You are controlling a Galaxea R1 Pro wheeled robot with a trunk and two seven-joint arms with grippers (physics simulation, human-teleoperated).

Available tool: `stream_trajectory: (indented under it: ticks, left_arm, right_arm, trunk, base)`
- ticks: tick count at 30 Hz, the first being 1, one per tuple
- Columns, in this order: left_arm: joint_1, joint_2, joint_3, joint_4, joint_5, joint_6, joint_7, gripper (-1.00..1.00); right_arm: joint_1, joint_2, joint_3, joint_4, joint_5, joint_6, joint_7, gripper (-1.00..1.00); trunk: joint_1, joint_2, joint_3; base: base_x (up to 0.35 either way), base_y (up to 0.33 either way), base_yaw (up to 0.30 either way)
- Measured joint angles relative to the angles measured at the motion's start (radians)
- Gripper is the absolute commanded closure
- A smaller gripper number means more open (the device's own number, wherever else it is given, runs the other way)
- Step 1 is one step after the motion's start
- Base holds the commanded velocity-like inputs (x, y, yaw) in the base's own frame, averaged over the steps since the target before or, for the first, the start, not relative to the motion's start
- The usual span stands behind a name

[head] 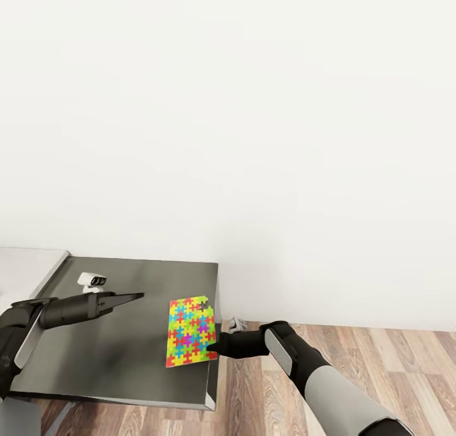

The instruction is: Put all the toys in the child's room - the three board games (two on the bed and one on the table), the two jigsaw puzzles on the table, and the tennis ball on the table - inside the toy box on the table in the child's room.

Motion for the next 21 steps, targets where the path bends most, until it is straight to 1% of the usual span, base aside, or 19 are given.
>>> stream_trajectory:
  ticks: [12, 16, 21]
  left_arm:
    - [0.0, 0.0, 0.001, 0.0, 0.0, 0.0, 0.0, -1.0]
    - [0.001, 0.003, 0.002, 0.0, 0.001, 0.002, 0.0, -1.0]
    - [0.001, 0.005, 0.004, -0.002, -0.001, 0.028, 0.0, -1.0]
  right_arm:
    - [0.0, 0.0, 0.0, 0.0, 0.0, 0.0, 0.0, 1.0]
    - [0.0, 0.0, 0.0, 0.0, 0.0, -0.001, 0.0, 1.0]
    - [0.0, -0.001, 0.0, -0.002, 0.002, -0.004, 0.001, 1.0]
  trunk:
    - [0.0, 0.0, 0.0]
    - [0.0, 0.0, 0.0]
    - [-0.019, 0.035, 0.016]
  base:
    - [0.0, -0.01, 0.0]
    - [0.0, 0.0, 0.0]
    - [0.0, 0.0, 0.0]
